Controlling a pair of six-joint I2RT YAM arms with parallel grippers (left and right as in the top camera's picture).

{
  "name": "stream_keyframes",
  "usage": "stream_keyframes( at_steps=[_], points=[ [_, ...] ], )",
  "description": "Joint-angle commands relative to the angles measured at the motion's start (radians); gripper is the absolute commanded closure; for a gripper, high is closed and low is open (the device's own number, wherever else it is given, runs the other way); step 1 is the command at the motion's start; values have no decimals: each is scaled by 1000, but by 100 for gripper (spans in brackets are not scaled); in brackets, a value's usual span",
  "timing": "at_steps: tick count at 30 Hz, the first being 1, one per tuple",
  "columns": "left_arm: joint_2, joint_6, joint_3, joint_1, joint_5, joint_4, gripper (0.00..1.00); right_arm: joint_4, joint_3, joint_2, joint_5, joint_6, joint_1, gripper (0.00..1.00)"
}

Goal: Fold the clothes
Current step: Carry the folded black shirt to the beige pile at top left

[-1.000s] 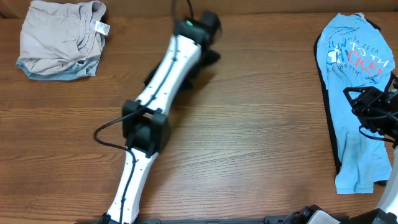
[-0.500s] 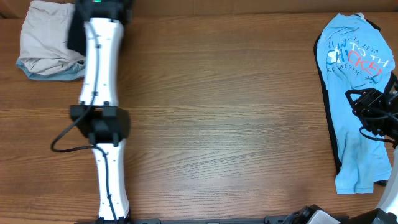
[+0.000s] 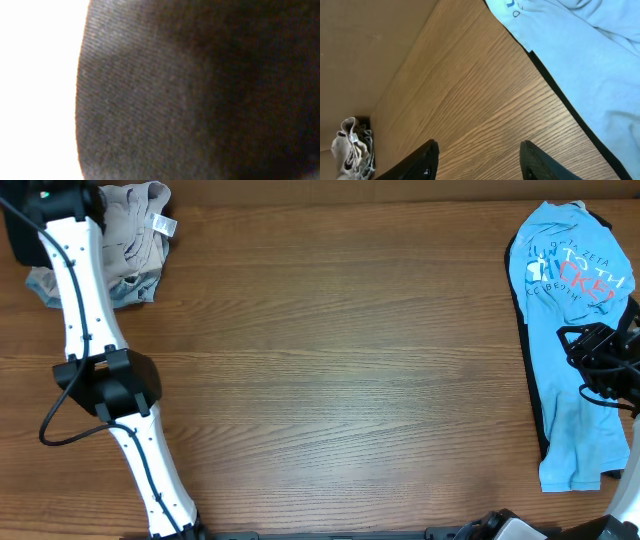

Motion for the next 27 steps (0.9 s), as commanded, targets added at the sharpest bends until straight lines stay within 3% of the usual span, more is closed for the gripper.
stream_keyframes(
  at_steps=[1, 13, 15, 16, 17, 19, 21, 27],
  points=[
    [0, -21, -29, -3, 6, 37, 96, 5, 10, -23, 5, -3, -3, 44],
    [1, -26, -166, -3, 37, 169, 95, 5, 10, -23, 5, 0, -3, 44],
    [1, -25, -177, -4, 98, 192, 81, 4, 10, -23, 5, 0, -3, 44],
    [1, -25, -179, -3, 131, 201, 63, 4, 10, -23, 5, 0, -3, 44],
    [1, -25, -179, -4, 163, 211, 37, 4, 10, -23, 5, 0, -3, 44],
    [1, -25, -179, -4, 224, 241, 11, 4, 10, -23, 4, 4, -3, 43],
    [1, -23, -179, -5, 259, 276, 0, 4, 10, -23, -3, 4, -3, 44],
    [-22, -10, -168, -34, 264, 325, 0, 5, 10, -23, -3, 11, -2, 44]
  ],
)
